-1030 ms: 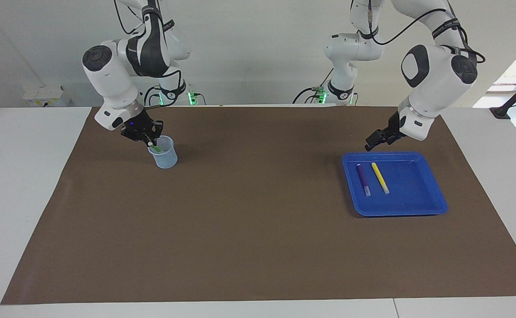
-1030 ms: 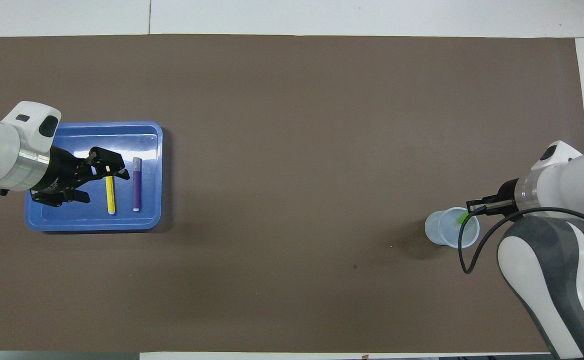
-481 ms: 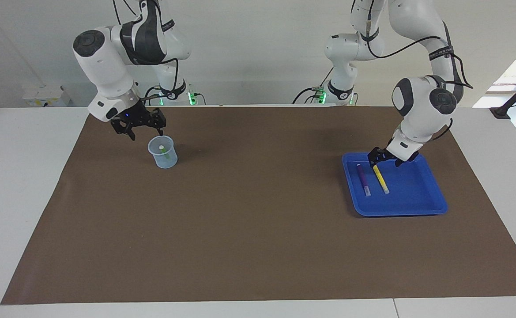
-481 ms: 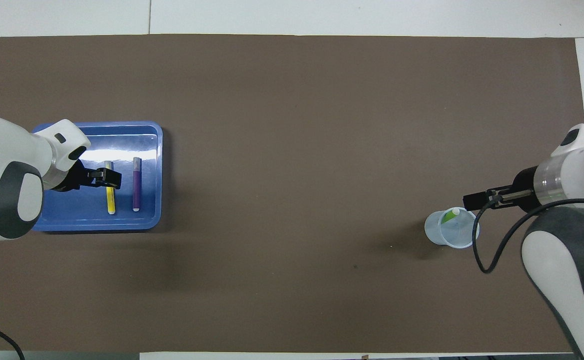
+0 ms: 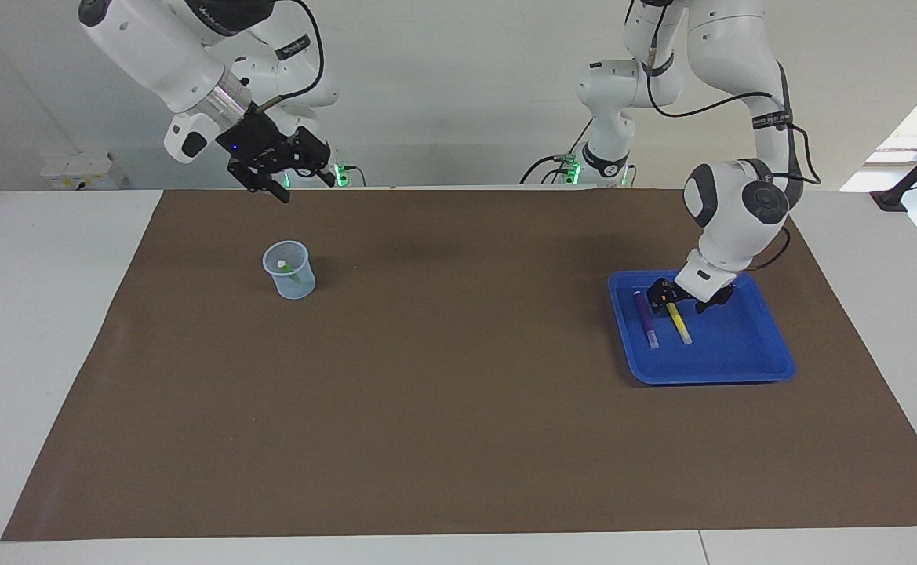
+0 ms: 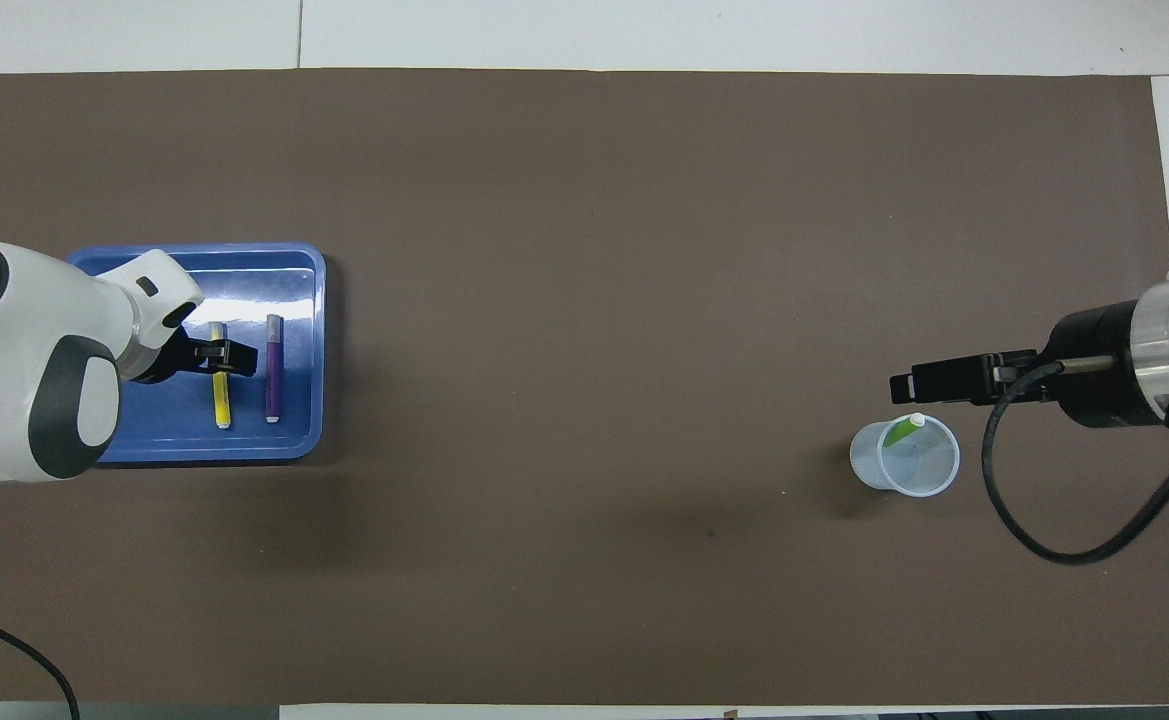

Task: Transfer and insert pens with both arms
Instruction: 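Grasp the yellow pen with the left gripper while the right gripper withdraws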

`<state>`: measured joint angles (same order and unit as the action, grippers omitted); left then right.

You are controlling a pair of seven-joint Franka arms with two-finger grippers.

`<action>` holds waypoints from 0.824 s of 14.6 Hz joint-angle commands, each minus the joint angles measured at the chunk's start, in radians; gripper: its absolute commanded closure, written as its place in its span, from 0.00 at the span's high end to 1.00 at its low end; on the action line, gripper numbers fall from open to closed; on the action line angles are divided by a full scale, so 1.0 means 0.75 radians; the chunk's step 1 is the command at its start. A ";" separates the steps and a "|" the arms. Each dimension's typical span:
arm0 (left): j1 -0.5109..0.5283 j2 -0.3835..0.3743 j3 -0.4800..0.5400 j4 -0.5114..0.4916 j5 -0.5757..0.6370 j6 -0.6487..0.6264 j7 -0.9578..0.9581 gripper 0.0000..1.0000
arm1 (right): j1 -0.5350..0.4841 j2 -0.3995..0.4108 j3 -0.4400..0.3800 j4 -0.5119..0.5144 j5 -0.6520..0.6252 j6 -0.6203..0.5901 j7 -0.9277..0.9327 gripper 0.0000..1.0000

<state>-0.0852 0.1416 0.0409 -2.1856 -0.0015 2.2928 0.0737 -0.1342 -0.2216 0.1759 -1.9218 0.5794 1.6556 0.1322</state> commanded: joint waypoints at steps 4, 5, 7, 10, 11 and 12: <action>0.017 0.048 -0.008 -0.015 0.029 0.103 0.026 0.91 | 0.050 -0.023 0.011 -0.033 0.158 0.079 0.263 1.00; 0.024 0.048 -0.008 -0.015 0.029 0.103 0.026 0.90 | 0.052 -0.024 0.011 -0.033 0.164 0.089 0.298 1.00; 0.042 0.053 -0.008 -0.015 0.031 0.109 0.055 0.87 | 0.052 -0.024 0.011 -0.047 0.168 0.132 0.321 1.00; 0.060 0.077 -0.008 -0.015 0.031 0.138 0.067 0.81 | 0.068 -0.024 0.013 -0.053 0.170 0.187 0.325 1.00; 0.060 0.077 -0.008 -0.015 0.029 0.138 0.067 0.80 | 0.105 -0.026 0.013 -0.064 0.170 0.222 0.345 1.00; 0.060 0.079 -0.008 -0.015 0.029 0.134 0.067 0.76 | 0.121 -0.026 0.013 -0.072 0.170 0.261 0.370 1.00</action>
<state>-0.0490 0.1957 0.0414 -2.1867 0.0000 2.3663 0.1171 -0.0673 -0.2221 0.1800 -1.9428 0.6846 1.7954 0.3726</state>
